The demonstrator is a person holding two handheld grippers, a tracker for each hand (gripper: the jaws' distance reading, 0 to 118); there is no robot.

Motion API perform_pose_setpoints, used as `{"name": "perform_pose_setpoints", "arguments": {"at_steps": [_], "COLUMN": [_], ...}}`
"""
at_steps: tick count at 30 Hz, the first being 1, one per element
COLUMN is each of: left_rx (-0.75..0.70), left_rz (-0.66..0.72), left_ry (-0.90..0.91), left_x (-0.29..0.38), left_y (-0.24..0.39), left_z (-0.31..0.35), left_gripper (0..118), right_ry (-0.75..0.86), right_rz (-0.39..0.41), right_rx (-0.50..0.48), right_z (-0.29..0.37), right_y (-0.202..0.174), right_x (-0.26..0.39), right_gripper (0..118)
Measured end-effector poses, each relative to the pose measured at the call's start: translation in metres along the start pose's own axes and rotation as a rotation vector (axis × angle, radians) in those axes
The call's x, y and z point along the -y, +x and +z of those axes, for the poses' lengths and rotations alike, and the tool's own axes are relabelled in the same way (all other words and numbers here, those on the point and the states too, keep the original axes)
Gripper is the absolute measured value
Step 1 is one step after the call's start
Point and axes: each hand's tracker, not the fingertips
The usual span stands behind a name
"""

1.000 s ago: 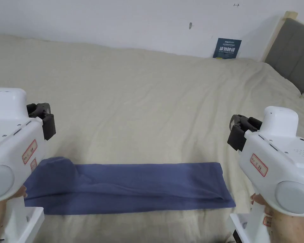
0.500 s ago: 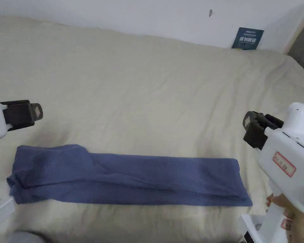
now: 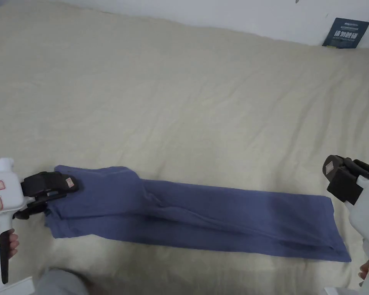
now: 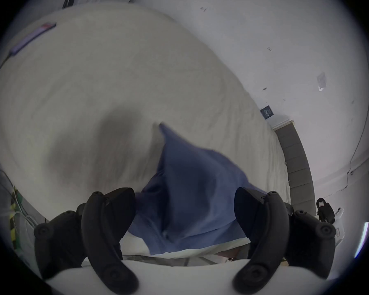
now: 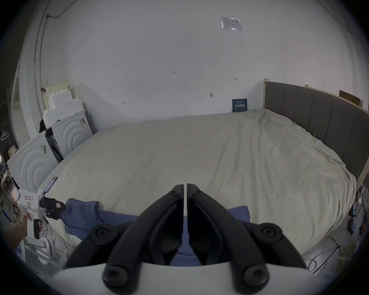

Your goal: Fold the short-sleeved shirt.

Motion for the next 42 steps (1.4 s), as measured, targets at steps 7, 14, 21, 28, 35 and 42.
{"name": "perform_pose_setpoints", "arguments": {"at_steps": [7,14,21,28,35,42], "left_rx": [-0.004,-0.034,-0.184,-0.211,-0.03,-0.004], "left_rz": [0.007,-0.047,-0.156,-0.514,-0.676,-0.685], "left_ry": [-0.004,-0.047,-0.032,0.084,0.02,-0.159], "left_x": [-0.001,0.002,0.0,0.024,0.047,0.09], "left_y": [-0.009,-0.009,0.038,0.159,0.242,0.284], "left_z": [-0.012,-0.03,-0.014,0.037,0.017,-0.074], "left_gripper": [98,20,14,14,14,14], "right_ry": [-0.031,-0.057,-0.048,-0.012,0.015,0.035], "right_rz": [0.011,0.016,-0.006,0.025,0.014,-0.01], "right_rx": [0.002,-0.012,-0.03,-0.032,-0.01,0.025], "right_z": [-0.006,-0.011,-0.01,0.001,0.016,0.032], "right_y": [-0.002,-0.005,-0.005,0.002,0.019,0.041], "right_x": [0.001,0.006,0.005,-0.004,-0.003,-0.002], "right_gripper": [7,7,7,7,7,7]}}
